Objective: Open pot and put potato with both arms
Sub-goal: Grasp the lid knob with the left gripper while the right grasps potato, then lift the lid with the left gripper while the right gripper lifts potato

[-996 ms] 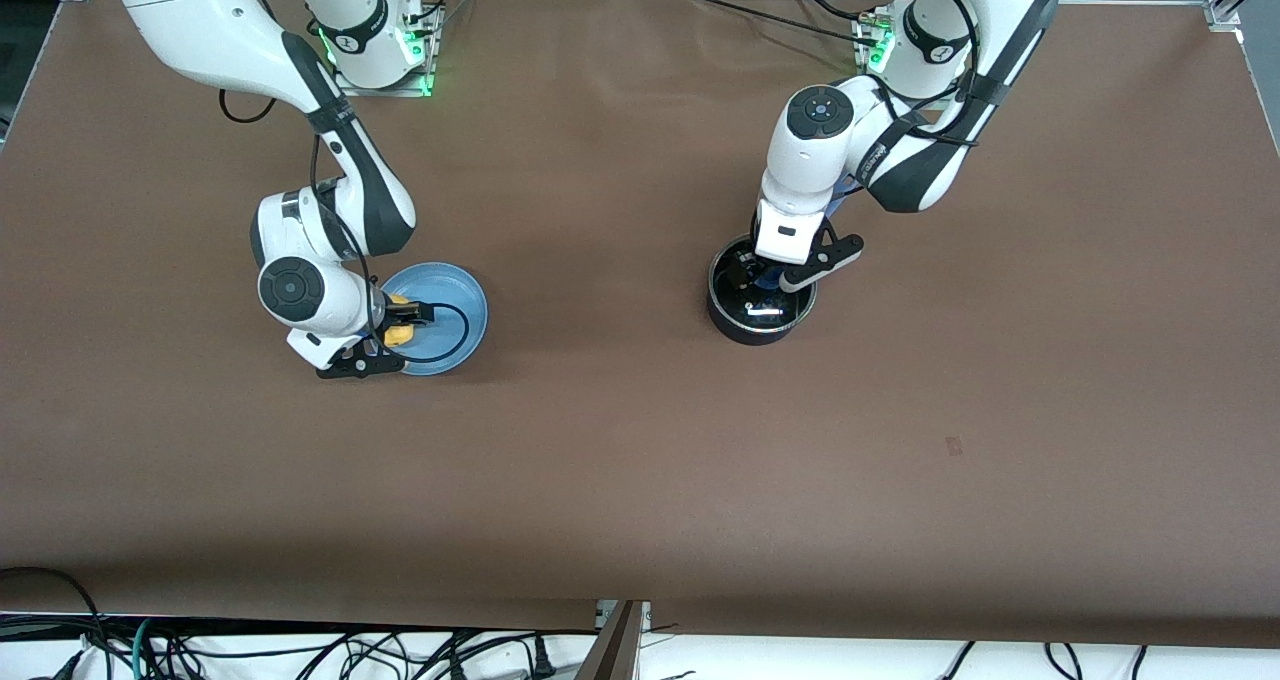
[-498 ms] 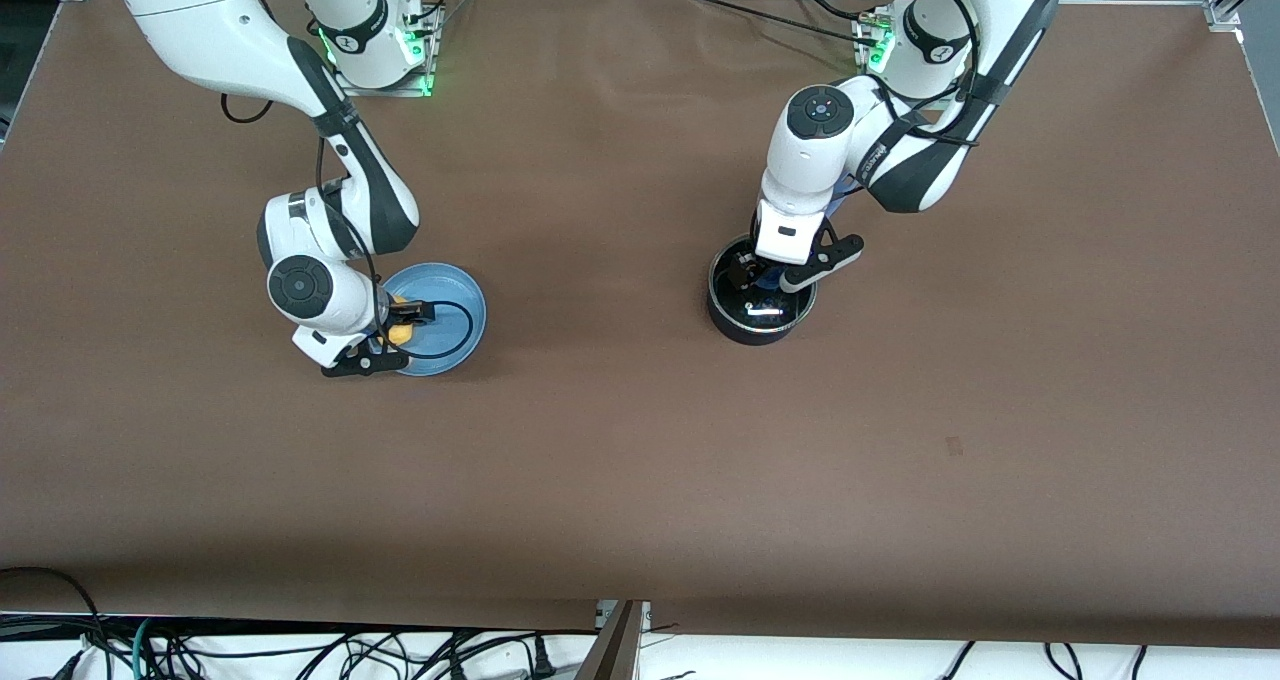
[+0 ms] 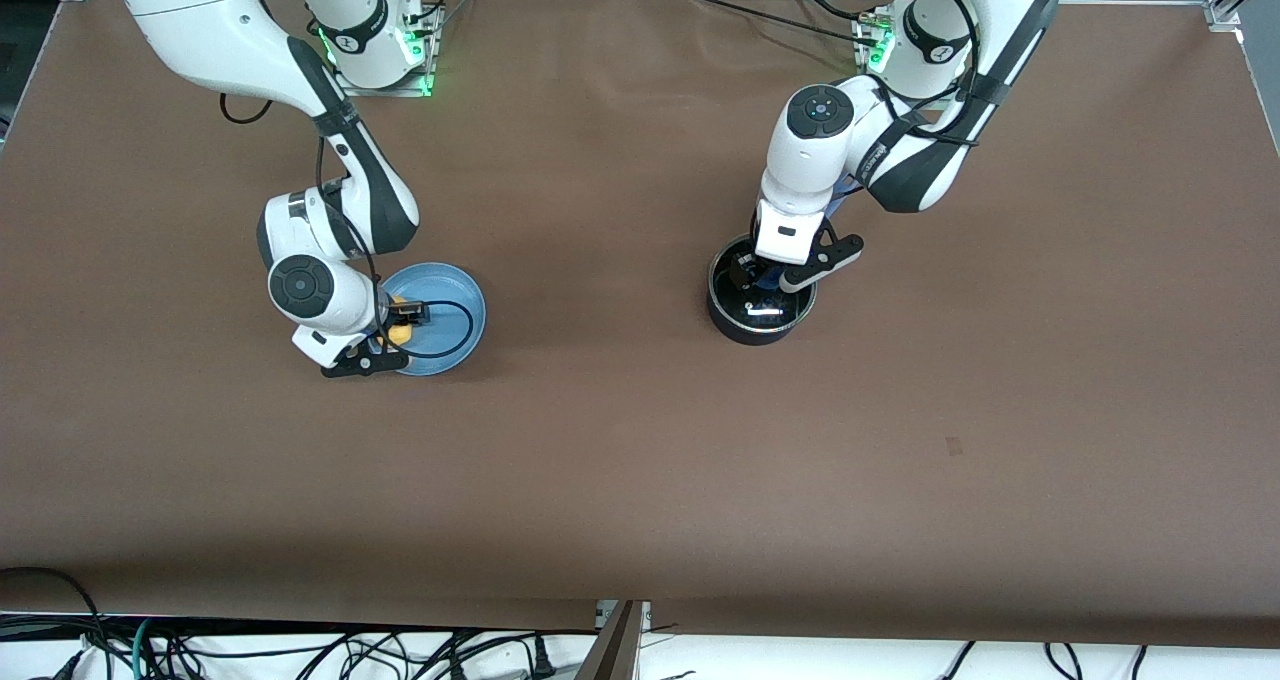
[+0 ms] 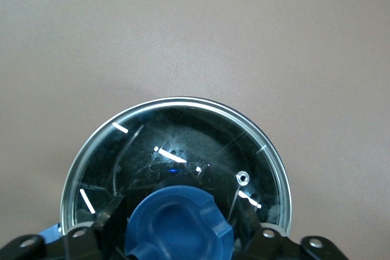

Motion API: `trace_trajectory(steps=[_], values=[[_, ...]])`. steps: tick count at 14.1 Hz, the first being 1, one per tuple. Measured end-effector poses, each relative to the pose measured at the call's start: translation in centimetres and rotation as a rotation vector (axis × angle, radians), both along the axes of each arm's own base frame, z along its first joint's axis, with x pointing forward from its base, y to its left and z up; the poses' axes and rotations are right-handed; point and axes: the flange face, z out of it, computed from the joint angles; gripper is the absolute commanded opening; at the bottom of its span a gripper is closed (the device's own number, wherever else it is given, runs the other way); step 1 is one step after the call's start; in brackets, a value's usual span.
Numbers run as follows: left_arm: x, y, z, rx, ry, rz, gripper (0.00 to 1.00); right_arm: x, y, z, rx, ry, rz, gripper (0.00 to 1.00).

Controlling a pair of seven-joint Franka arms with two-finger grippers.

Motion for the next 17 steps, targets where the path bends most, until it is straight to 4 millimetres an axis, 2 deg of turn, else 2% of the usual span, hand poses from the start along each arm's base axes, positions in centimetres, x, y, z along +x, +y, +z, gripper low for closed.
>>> trace_trajectory(steps=[2, 4, 9, 11, 15, 17], values=[[0.0, 0.0, 0.1, -0.001, -0.001, 0.000, 0.65, 0.1, 0.0, 0.3, 0.001, -0.007, 0.000, 0.41], [0.0, -0.1, 0.1, -0.001, -0.002, 0.000, 0.54, 0.3, 0.2, 0.5, 0.003, -0.012, 0.002, 0.39], [0.0, 0.0, 0.1, 0.003, 0.001, 0.000, 0.47, 1.4, 1.1, 2.1, 0.003, -0.029, -0.018, 0.39], [0.0, 0.0, 0.1, 0.003, 0.001, 0.000, 0.44, 1.4, 2.7, 2.5, -0.001, -0.044, -0.056, 0.38], [0.2, -0.1, 0.3, 0.001, -0.003, 0.001, 0.37, 1.2, 7.8, 4.2, 0.004, -0.090, -0.084, 0.39], [0.9, -0.1, 1.1, 0.013, -0.006, 0.010, 0.35, 1.4, 9.2, 5.1, 0.015, -0.109, -0.096, 0.39]])
